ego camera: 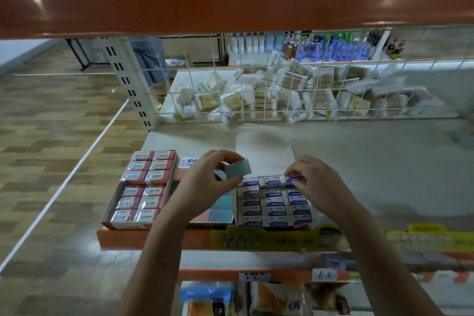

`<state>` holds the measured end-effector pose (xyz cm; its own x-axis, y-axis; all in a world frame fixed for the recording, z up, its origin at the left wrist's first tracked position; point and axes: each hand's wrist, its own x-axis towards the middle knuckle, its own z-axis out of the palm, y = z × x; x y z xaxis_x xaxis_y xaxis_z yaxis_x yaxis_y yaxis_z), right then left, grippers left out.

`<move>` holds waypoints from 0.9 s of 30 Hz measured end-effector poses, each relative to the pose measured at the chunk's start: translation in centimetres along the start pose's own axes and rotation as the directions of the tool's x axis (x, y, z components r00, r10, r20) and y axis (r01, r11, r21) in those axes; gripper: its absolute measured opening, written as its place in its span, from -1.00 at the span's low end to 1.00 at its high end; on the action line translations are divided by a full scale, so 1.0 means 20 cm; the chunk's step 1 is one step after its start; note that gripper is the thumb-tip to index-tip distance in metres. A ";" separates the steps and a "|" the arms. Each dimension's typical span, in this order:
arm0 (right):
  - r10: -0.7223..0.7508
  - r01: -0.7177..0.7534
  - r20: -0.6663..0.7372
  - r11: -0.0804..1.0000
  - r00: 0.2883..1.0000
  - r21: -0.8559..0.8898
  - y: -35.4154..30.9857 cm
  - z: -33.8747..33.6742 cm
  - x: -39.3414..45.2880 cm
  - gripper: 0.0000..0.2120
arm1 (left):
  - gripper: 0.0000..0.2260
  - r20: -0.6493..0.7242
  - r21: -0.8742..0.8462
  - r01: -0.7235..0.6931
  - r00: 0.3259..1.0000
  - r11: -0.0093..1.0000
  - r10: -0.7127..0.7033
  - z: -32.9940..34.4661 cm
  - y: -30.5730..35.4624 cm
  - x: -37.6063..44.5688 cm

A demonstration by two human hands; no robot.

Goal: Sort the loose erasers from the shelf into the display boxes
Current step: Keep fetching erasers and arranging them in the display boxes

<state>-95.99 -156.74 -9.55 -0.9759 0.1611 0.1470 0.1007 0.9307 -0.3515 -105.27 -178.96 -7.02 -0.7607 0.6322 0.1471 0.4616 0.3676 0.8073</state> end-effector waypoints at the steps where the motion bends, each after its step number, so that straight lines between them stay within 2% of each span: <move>1: 0.000 0.000 0.007 1.000 1.000 -0.019 0.00 0.00 0.00 -0.83 | -0.70 -0.006 0.003 -0.007 1.000 1.000 0.007 -0.02 -0.01 0.00; 5: -0.030 0.036 0.046 0.988 0.998 -0.148 -0.02 0.00 0.02 -0.79 | -0.68 -0.022 -0.003 -0.015 1.000 1.000 0.015 -0.06 -0.04 -0.01; 9: -0.047 0.064 0.098 0.983 0.994 -0.173 -0.03 -0.04 0.04 -0.79 | -0.69 0.016 0.003 -0.047 0.999 0.999 0.047 -0.05 -0.02 0.01; 14: 0.028 -0.031 0.070 0.999 0.997 0.038 0.00 -0.10 0.00 -0.92 | -0.71 0.098 0.019 -0.082 0.992 0.996 0.080 0.00 0.01 0.04; 18: 0.041 -0.047 0.039 0.984 0.998 0.171 -0.01 -0.09 -0.04 -0.91 | -0.71 0.143 0.016 -0.103 0.985 0.995 0.099 0.05 0.03 0.06; 21: 0.045 -0.052 0.066 0.993 0.997 0.103 0.00 -0.07 -0.04 -0.91 | -0.72 0.170 0.018 -0.114 0.979 0.993 0.109 0.07 0.03 0.08; 27: -0.031 0.033 0.030 0.997 0.999 -0.074 0.00 -0.05 -0.02 -0.89 | -0.76 0.214 0.020 -0.082 0.974 0.996 0.076 0.10 0.02 0.09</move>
<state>-95.35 -156.42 -8.63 -0.9839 0.1221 0.1306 0.0820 0.9573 -0.2773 -105.56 -176.22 -7.51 -0.6081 0.7896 0.0818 0.5310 0.3280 0.7813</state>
